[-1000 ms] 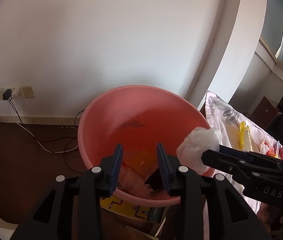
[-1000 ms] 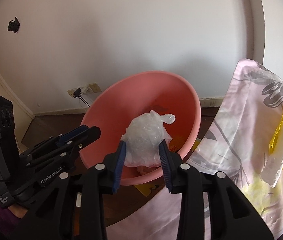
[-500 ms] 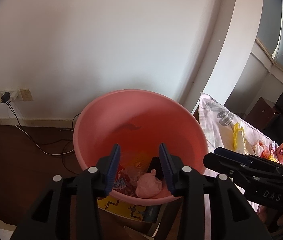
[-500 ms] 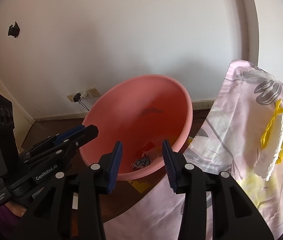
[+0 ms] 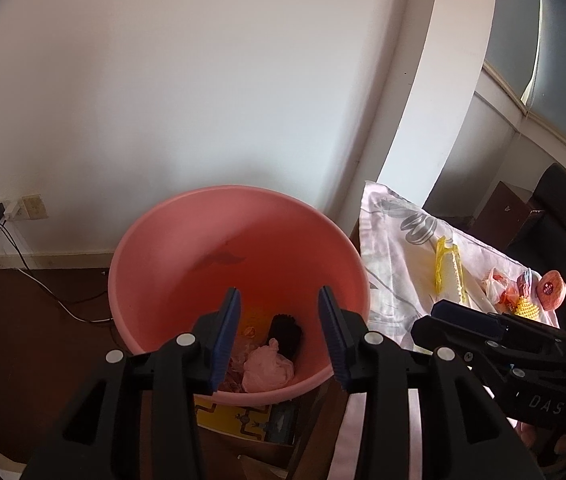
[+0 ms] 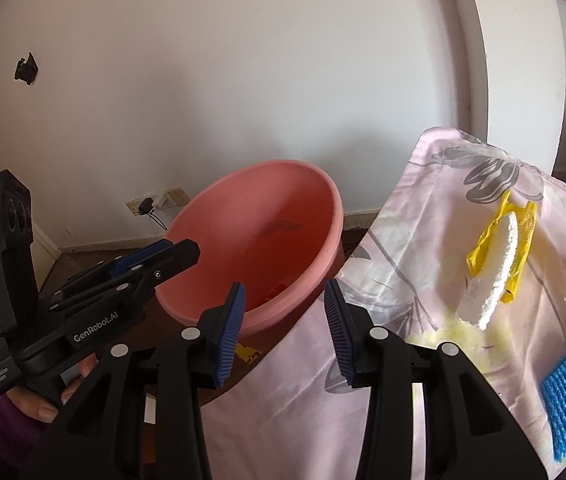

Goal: Collect trash
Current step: 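Move both open tools back over the remaining trash on the table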

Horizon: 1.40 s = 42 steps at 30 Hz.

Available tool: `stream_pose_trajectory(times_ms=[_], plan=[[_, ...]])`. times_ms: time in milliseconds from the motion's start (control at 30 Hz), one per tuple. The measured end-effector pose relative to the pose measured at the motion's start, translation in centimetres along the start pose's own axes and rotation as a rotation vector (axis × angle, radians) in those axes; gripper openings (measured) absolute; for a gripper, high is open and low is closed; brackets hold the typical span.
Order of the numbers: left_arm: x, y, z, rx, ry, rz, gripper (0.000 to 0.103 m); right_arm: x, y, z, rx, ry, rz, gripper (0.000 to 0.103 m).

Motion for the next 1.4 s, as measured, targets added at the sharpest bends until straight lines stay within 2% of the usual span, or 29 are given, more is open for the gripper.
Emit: stream_pose_trajectory(times_ms=[433, 700, 933, 1133, 1400], plan=[[-0.3, 0.6, -5.2, -0.091, 0.065, 0.017, 0.039, -1.4, -5.5, -3.8, -0.1, 0.023, -0.041, 0.042], [-1.0, 1.7, -9.8, -0.199, 0.114, 0.057, 0.024, -3.1, -9.2, -7.5, -0.199, 0.027, -0.084, 0.042], [-2.0, 3.2, -14.6, -0.282, 0.17, 0.116, 0.024, -4.7, -11.6, -10.8, -0.267, 0.089, -0.103, 0.042], [-3.1, 4.8, -18.9, -0.316, 0.255, 0.141, 0.028, -5.9, -13.7, -13.4, -0.321, 0.152, -0.134, 0.042], [-4.4, 7.8, -21.5, -0.28, 0.332, 0.157, 0.029, -7.0, -15.8, -16.9, -0.386, 0.218, -0.155, 0.042]])
Point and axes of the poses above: each gripper's, at about its wrist camera, not at the fingertips, and y roughly the way its jaws point, z to its left, x to its top, the point moved 9 cm from there along y, roughly the way its jaws point, and after that the axes turned 6 degrees about -z, right-handed, at the moved point
